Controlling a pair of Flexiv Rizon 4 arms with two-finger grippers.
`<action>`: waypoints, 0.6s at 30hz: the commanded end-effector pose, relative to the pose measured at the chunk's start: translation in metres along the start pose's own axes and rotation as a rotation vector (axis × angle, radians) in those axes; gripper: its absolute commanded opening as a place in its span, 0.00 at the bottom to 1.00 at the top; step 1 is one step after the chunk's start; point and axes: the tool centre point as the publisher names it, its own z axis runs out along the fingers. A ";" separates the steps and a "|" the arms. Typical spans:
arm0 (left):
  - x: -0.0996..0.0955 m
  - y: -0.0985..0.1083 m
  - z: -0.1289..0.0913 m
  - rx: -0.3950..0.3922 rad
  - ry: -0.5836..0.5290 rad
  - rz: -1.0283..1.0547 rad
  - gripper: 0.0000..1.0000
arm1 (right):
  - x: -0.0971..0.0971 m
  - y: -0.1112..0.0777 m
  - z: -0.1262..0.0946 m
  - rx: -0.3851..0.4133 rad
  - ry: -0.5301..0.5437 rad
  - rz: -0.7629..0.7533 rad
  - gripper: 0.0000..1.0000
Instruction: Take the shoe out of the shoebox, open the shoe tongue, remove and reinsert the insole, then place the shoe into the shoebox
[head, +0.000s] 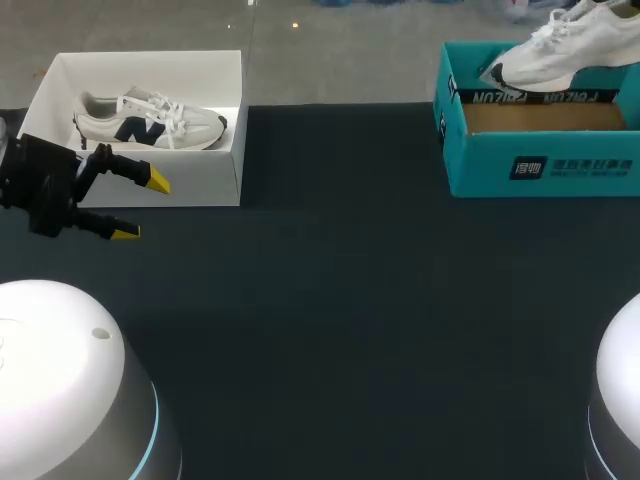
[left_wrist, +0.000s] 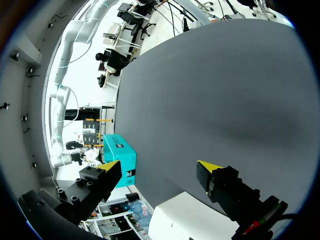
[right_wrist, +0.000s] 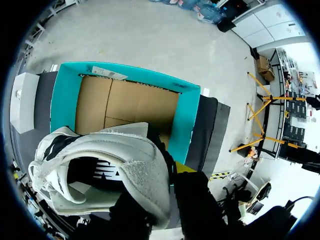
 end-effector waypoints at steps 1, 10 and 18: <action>-0.001 0.000 0.000 -0.001 0.005 -0.001 1.00 | -0.008 -0.001 0.009 0.010 0.084 0.206 0.00; -0.001 0.000 0.000 -0.001 0.005 -0.001 1.00 | -0.016 -0.023 0.019 -0.053 0.096 0.224 0.00; -0.001 0.000 0.000 -0.001 0.005 -0.001 1.00 | -0.008 -0.030 0.019 -0.075 0.060 0.189 0.00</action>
